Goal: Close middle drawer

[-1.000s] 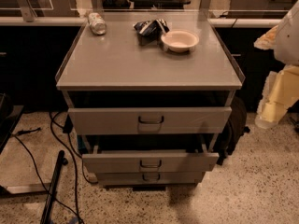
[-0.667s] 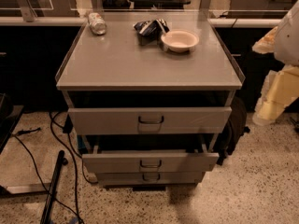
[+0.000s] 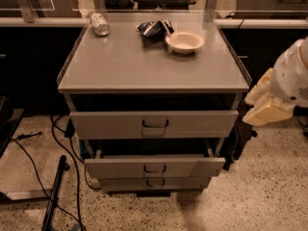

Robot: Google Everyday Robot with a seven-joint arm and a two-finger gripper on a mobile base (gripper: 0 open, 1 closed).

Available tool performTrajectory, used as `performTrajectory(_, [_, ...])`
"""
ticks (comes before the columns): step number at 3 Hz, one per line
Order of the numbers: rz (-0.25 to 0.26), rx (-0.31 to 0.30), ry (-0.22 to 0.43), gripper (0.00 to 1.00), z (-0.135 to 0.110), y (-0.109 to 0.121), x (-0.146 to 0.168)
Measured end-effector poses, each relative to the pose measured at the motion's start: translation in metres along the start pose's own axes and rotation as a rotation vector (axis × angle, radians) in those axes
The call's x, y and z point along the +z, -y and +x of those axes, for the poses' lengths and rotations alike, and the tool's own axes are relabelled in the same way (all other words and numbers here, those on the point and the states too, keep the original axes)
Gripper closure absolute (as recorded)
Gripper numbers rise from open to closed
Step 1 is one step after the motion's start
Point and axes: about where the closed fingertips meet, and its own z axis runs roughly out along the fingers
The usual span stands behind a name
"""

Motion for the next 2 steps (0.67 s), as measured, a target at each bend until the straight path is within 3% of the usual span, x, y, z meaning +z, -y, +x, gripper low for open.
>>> performTrajectory(1, [-0.018,0.045,0.040,0.82,0.019,-0.016,0.056])
performTrajectory(2, [-0.008,0.054,0.047,1.00,0.022,-0.018,0.067])
